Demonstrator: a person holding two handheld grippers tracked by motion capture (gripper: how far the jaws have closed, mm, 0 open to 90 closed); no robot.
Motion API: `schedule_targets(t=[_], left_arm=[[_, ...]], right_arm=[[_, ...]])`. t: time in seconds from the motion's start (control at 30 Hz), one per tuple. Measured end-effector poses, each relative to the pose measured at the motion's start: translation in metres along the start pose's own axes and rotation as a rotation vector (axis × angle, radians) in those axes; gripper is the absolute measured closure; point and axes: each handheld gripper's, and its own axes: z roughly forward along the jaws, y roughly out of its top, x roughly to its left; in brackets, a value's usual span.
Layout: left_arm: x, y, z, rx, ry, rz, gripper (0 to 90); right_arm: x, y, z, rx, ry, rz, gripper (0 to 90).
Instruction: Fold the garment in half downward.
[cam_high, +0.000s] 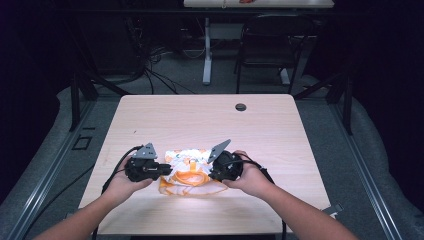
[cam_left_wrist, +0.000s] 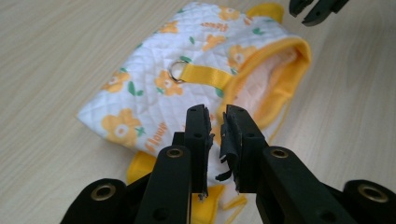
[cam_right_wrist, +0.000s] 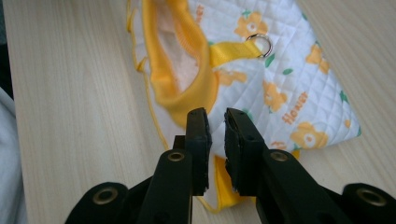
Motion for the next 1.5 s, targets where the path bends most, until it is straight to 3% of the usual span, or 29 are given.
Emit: schedule_targets(t=[0.1, 0.23, 0.5, 0.67, 0.87, 1.3, 1.33, 1.4, 1.47, 1.5], left_arm=[[0.004, 0.001, 0.006, 0.007, 0.018, -0.015, 79.6], [0.005, -0.001, 0.016, 0.027, 0.013, -0.025, 84.1], [-0.008, -0.012, 0.033, 0.066, -0.048, -0.017, 89.4], [-0.014, -0.019, 0.035, 0.081, -0.059, -0.012, 89.5], [-0.019, -0.029, 0.039, 0.110, -0.065, -0.016, 87.9], [-0.019, -0.037, 0.048, 0.116, -0.061, -0.025, 88.0], [-0.019, -0.036, 0.048, 0.118, -0.046, -0.023, 88.2], [-0.018, -0.037, 0.049, 0.116, -0.058, -0.026, 88.3], [-0.017, -0.036, 0.050, 0.116, -0.041, -0.023, 88.4], [-0.016, -0.036, 0.050, 0.114, -0.054, -0.026, 88.5]], right_arm=[[0.000, 0.003, -0.001, -0.024, -0.005, 0.016, 80.0], [0.001, 0.006, 0.006, -0.026, 0.001, 0.022, 84.2], [0.006, 0.006, 0.027, 0.027, 0.020, -0.003, 88.0], [0.012, -0.002, 0.037, 0.053, 0.054, 0.006, 89.3], [0.017, -0.016, 0.050, 0.089, 0.062, 0.009, 89.5], [0.015, -0.025, 0.050, 0.079, 0.065, 0.040, 89.4], [0.014, -0.026, 0.051, 0.077, 0.065, 0.043, 89.3], [0.013, -0.026, 0.051, 0.076, 0.060, 0.042, 89.3], [0.013, -0.026, 0.051, 0.073, 0.061, 0.048, 89.3], [0.012, -0.026, 0.051, 0.075, 0.057, 0.045, 89.3]])
